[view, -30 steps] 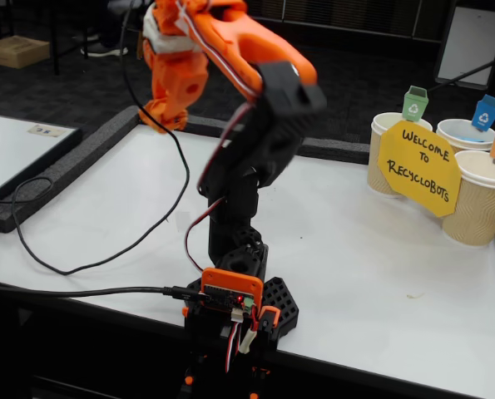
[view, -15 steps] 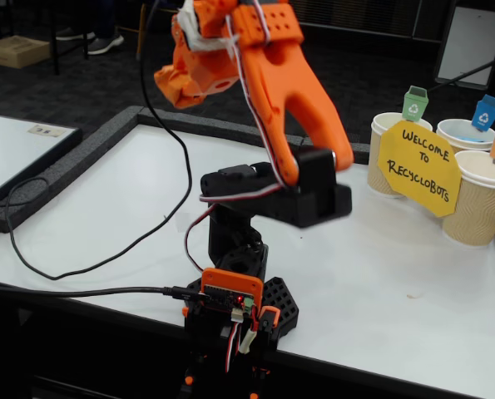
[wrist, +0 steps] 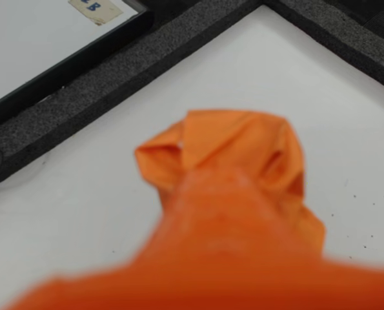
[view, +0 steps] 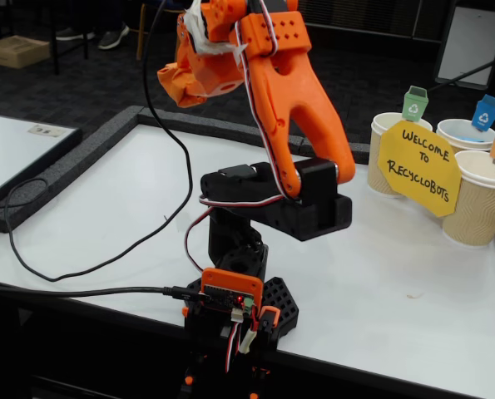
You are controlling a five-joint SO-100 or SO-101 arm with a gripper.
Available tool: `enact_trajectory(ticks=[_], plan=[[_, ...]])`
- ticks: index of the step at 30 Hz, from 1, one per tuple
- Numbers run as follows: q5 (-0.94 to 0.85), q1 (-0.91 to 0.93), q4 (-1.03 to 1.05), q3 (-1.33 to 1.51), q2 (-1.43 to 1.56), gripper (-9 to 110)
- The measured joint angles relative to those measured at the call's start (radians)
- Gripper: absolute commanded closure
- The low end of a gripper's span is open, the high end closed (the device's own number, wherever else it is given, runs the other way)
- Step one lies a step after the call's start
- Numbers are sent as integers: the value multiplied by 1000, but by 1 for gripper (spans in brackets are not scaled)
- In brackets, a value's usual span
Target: Sort rubbish by color.
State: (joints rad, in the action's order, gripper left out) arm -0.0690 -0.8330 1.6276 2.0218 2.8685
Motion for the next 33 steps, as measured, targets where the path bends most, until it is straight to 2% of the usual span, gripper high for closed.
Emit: enact_trajectory(ticks=[6, 14, 33], plan=[[0, 100, -37, 0, 0, 101], [0, 385, -130, 0, 0, 101], [0, 1146, -120, -11, 0, 101]])
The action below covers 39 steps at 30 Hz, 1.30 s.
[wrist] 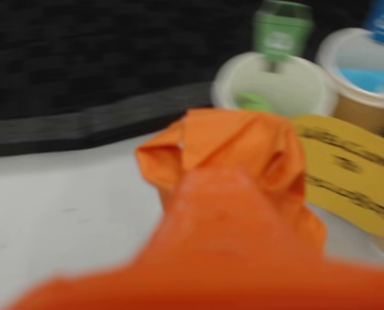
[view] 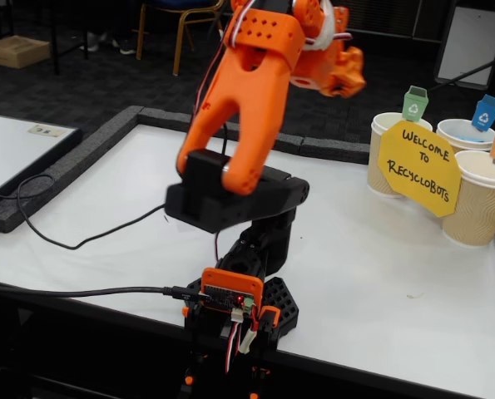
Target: Sort rubbish by color.
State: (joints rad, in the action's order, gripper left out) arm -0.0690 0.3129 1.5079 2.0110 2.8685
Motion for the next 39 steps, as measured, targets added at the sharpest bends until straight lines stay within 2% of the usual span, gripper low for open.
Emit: enact_trajectory(ticks=[6, 11, 30, 39], plan=[[0, 173, 17, -44, 0, 101], [0, 244, 20, -95, 0, 101], [0, 291, 43, -120, 3, 101], [0, 325, 32, -166, -143, 101]])
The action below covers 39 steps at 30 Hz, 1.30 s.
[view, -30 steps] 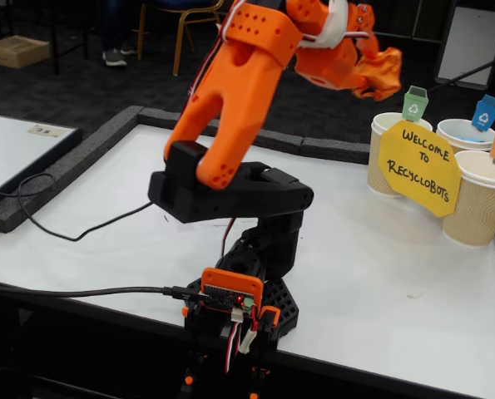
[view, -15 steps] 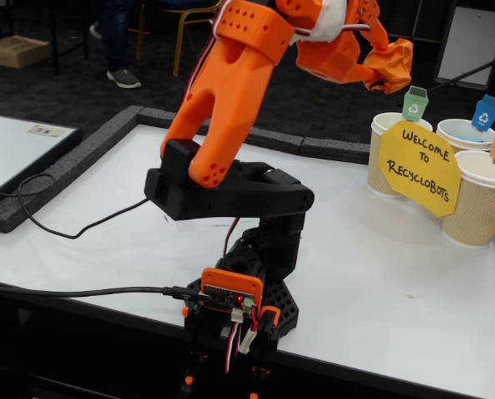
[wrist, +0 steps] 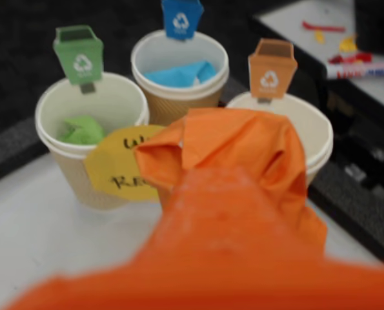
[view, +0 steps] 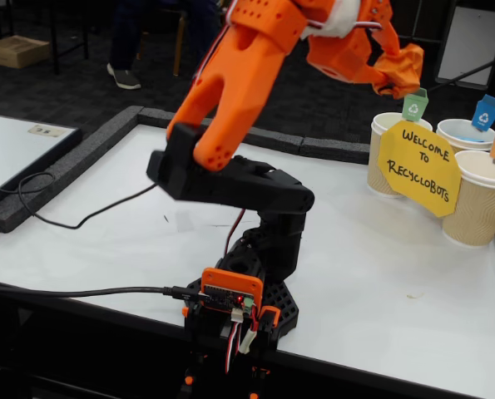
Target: Sort rubbish by color.
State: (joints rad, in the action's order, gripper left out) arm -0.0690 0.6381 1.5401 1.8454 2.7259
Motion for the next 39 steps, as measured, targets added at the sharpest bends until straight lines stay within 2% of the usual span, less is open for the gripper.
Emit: enact_trajectory(ticks=[11, 24, 37, 39], plan=[[0, 94, -149, -25, -357, 101], [0, 138, -264, -268, -798, 101], [0, 156, -328, -411, -1031, 101], [0, 163, -341, -423, -1051, 98]])
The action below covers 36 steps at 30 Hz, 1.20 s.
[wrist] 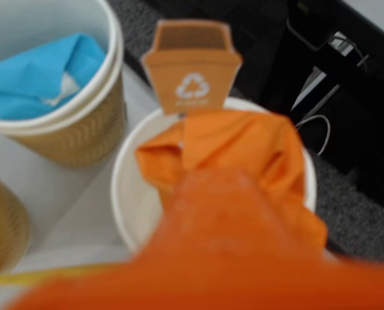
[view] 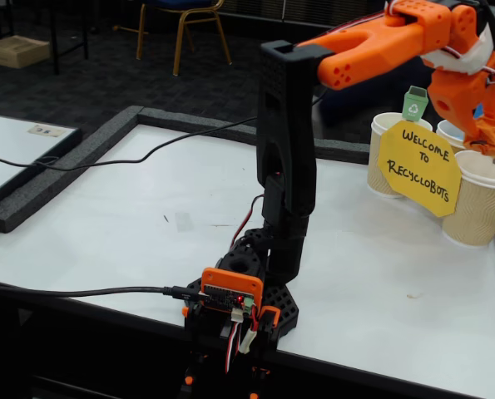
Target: Sort rubbish by color.
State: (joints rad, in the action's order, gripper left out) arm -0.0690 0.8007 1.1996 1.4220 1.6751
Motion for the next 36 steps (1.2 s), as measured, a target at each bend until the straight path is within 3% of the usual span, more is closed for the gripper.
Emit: enact_trajectory(ticks=[3, 9, 14, 17, 22, 30, 36], plan=[[0, 3, -12, -5, -20, 85], [0, 3, -12, -5, -28, 72], [0, 3, -12, -5, -28, 70], [0, 3, -3, -5, -28, 73], [0, 3, -2, -5, -28, 101], [0, 3, -29, -28, -72, 101], [0, 3, -29, -55, -127, 75]])
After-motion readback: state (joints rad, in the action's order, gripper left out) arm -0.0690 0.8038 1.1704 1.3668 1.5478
